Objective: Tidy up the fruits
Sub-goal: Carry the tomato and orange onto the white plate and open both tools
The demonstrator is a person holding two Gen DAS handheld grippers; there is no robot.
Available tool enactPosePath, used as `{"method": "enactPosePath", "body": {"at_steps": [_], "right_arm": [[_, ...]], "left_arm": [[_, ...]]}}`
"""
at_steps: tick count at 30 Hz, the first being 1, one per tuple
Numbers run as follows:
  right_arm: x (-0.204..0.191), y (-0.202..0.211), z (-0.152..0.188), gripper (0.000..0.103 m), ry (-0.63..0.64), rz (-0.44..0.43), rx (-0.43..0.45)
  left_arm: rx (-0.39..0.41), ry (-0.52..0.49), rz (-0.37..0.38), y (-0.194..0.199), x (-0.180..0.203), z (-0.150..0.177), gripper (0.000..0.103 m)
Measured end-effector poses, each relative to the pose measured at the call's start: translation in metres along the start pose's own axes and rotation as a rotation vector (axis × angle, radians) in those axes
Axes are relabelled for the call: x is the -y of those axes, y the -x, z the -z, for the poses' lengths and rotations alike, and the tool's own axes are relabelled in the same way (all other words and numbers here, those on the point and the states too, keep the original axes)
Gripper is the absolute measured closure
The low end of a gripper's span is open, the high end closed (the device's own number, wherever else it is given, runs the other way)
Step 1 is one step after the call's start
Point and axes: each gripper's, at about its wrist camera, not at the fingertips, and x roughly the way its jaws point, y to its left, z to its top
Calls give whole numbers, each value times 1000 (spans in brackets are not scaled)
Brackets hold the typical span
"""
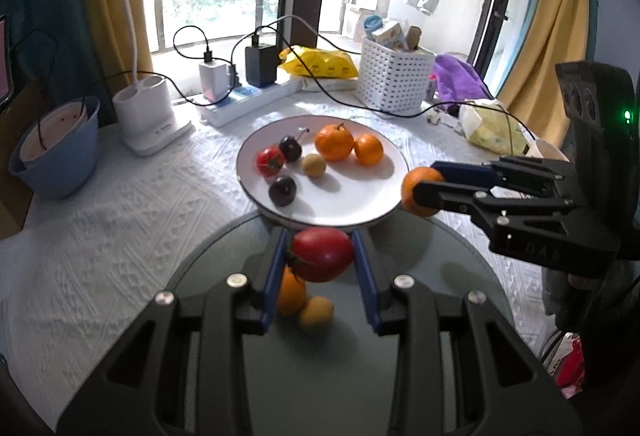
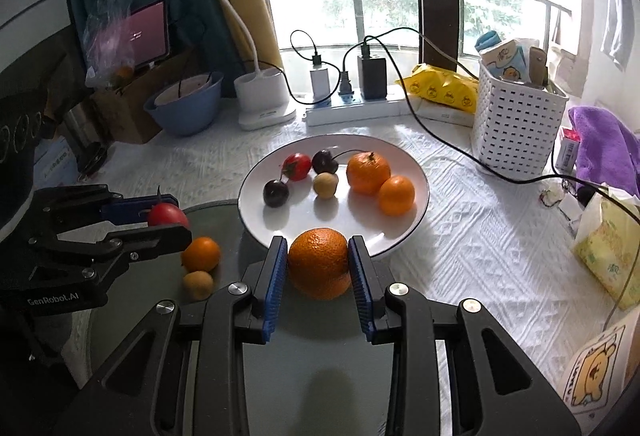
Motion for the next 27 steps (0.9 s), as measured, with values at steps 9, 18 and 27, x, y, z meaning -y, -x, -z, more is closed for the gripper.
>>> {"method": "enactPosePath", "body": {"at_steps": [9, 18, 27], "right_arm": [[13, -16, -12, 70, -6, -16, -2], [26, -35, -17, 70, -12, -25, -22], [35, -54, -18, 70, -19, -30, -42]], "left_arm": [[-19, -12, 9, -24, 2, -16, 68], [-46, -16, 21, -50, 2, -27, 68], [-77, -8, 25, -71, 0, -33, 68]]}}
